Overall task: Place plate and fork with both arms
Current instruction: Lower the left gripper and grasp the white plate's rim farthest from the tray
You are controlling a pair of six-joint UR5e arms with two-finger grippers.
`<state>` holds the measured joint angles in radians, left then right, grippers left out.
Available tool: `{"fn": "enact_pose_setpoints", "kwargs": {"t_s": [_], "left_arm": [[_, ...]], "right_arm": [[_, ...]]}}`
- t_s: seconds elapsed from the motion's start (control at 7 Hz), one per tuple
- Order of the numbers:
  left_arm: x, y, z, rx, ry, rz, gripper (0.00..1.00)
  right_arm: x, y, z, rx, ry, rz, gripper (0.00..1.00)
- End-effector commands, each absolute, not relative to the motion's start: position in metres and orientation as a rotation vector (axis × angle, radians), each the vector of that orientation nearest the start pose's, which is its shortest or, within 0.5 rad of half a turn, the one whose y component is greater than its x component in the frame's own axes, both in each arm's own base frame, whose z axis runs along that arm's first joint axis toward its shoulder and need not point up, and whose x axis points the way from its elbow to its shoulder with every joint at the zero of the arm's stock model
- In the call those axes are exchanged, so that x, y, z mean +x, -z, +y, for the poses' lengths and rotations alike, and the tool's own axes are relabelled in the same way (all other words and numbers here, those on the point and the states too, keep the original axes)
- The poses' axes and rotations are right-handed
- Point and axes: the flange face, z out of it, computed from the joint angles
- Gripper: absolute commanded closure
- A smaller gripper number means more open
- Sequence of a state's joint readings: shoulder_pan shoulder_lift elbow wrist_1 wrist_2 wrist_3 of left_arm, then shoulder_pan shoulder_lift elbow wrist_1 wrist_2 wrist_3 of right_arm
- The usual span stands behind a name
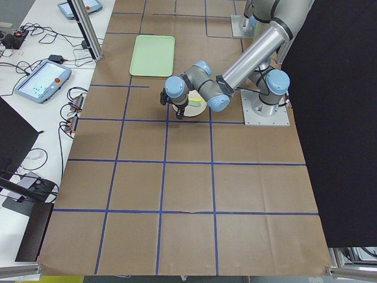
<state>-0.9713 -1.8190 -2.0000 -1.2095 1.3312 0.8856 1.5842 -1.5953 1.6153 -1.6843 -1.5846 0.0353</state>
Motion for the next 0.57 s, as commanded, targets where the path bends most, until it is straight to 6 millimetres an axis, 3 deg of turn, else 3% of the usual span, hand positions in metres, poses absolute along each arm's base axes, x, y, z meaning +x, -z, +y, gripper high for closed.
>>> {"fn": "enact_pose_setpoints", "kwargs": {"t_s": [0.0, 0.14, 0.29, 0.43], "left_arm": [[0.156, -0.178, -0.472, 0.37, -0.1, 3.532, 0.02], [0.157, -0.165, -0.476, 0.356, -0.083, 3.543, 0.08], [0.156, -0.172, -0.477, 0.312, -0.071, 3.538, 0.12], [0.154, -0.173, -0.475, 0.308, -0.078, 3.542, 0.27]], "right_arm": [[0.138, -0.49, -0.489, 0.037, 0.148, 3.149, 0.0], [0.139, -0.49, -0.488, 0.035, 0.148, 3.149, 0.0], [0.139, -0.49, -0.488, 0.035, 0.148, 3.151, 0.0], [0.139, -0.49, -0.488, 0.035, 0.148, 3.151, 0.0]]}}
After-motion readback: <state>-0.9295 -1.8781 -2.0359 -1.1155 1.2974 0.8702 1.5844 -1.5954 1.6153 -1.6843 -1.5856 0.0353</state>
